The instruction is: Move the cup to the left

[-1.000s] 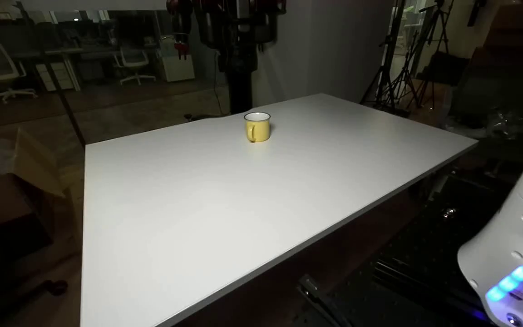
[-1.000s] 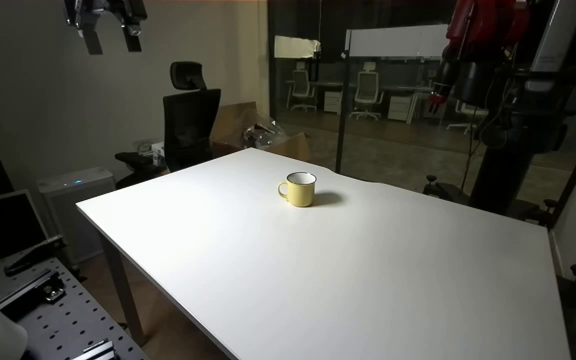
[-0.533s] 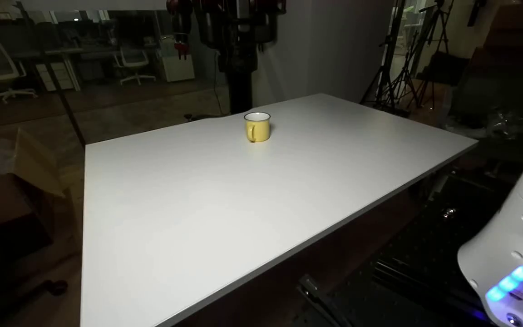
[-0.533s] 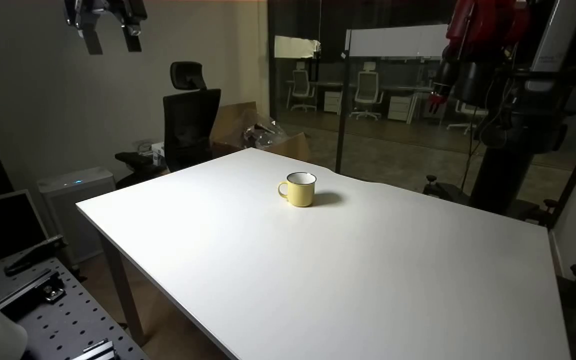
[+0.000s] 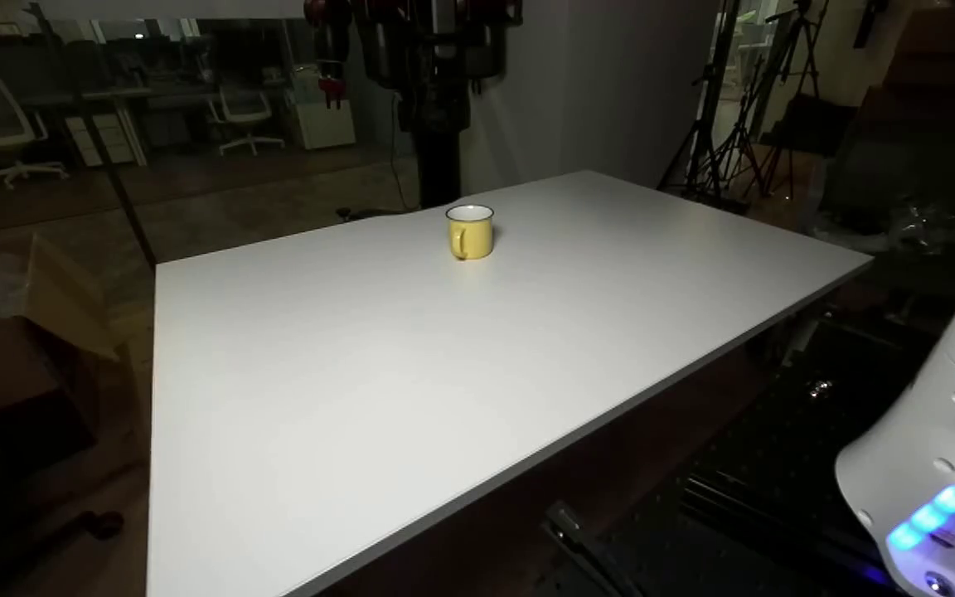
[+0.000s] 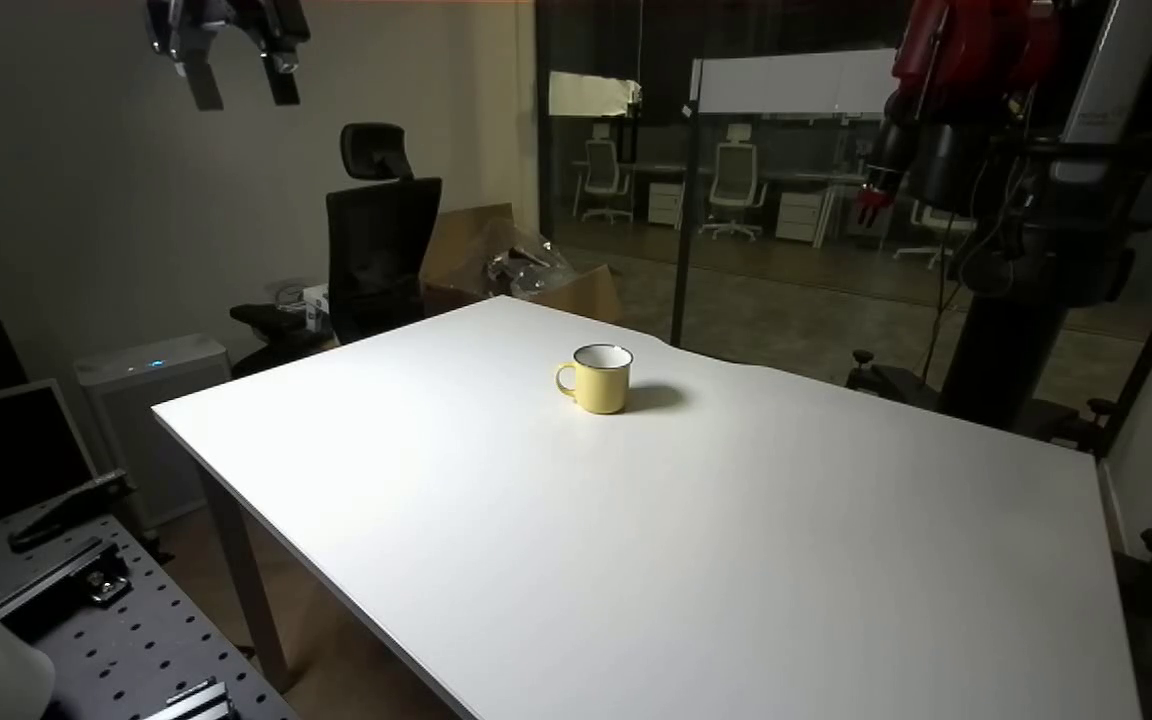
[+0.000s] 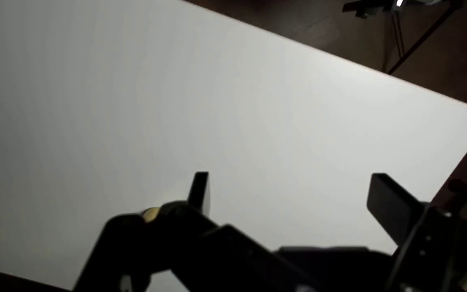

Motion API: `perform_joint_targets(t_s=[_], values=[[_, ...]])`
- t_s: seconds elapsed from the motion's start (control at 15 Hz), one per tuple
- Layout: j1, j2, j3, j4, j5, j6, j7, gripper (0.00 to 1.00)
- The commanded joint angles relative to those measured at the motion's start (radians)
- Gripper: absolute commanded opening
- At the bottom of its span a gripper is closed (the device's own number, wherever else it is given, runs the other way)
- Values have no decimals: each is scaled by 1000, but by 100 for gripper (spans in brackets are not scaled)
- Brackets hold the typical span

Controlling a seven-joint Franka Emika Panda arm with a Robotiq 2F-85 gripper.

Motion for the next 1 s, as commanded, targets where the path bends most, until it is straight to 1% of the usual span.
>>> perform_joint_targets(t_s=[0.0,0.27,0.33,0.4,0.53,0.73,0.8,0.93], values=[[-32,123,-55,31,-19,126,-37,100],[-87,297,-137,64,-36,224,-98,100],[-72,205,-108,9,-25,212,-77,100],[-86,246,-125,15,-27,231,-93,100],[-96,295,-137,33,-27,240,-106,100],[-94,301,-134,46,-27,239,-106,100],[-95,320,-133,59,-17,252,-89,100],[-113,413,-131,117,14,314,4,100]])
